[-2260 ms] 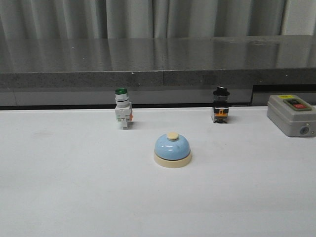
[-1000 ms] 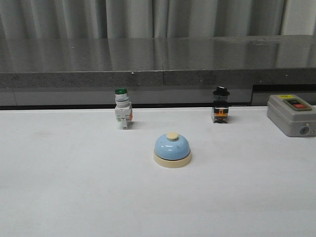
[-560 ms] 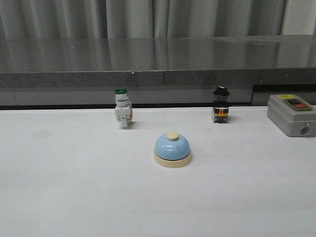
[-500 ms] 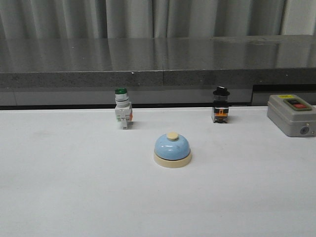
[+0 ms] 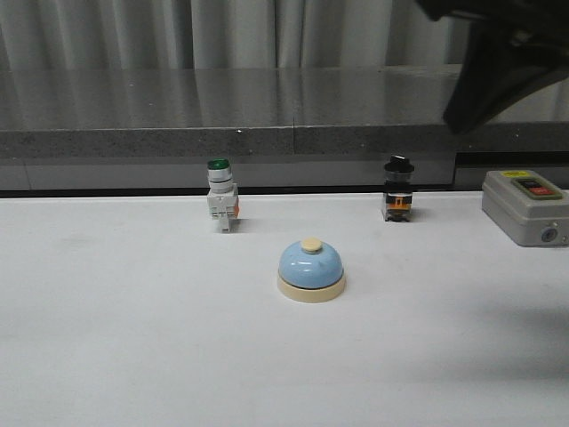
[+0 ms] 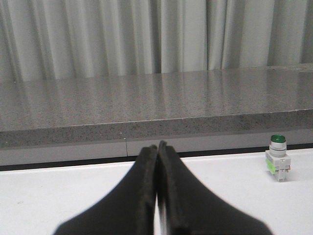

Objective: Place and press bell with both arms
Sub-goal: 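Move the right gripper over the bell's cream button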

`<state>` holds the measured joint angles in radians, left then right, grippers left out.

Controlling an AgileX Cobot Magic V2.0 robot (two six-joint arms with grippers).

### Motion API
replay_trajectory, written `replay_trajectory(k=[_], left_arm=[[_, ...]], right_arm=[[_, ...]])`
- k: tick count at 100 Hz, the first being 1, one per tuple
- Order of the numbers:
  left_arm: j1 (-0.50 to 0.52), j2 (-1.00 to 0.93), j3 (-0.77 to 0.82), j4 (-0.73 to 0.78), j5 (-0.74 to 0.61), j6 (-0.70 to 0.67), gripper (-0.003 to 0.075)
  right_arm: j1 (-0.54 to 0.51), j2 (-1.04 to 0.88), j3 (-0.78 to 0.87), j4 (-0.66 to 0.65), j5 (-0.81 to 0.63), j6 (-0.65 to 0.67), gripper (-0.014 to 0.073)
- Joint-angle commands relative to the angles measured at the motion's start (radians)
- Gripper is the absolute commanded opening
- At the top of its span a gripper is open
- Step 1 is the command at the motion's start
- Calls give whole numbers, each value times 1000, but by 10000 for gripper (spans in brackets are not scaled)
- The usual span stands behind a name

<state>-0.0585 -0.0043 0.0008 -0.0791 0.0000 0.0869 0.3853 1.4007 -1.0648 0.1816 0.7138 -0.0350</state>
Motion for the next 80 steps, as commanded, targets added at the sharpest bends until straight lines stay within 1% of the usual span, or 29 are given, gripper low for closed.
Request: replay_trajectory(k=[1, 18, 40, 58, 80], left_arm=[[-5, -29, 42, 1, -82, -10, -20], [-5, -29, 42, 1, -82, -10, -20], [-5, -29, 42, 1, -82, -10, -20], [-5, -29, 42, 1, -82, -10, -20], [-5, -29, 42, 1, -82, -10, -20]], right_arm=[[26, 39, -83, 11, -32, -17, -60], [72, 166, -184, 11, -5, -43, -60], [122, 304, -297, 11, 24, -43, -60], [133, 374, -353, 13, 41, -43, -60], [133, 426, -382, 14, 51, -43, -60]])
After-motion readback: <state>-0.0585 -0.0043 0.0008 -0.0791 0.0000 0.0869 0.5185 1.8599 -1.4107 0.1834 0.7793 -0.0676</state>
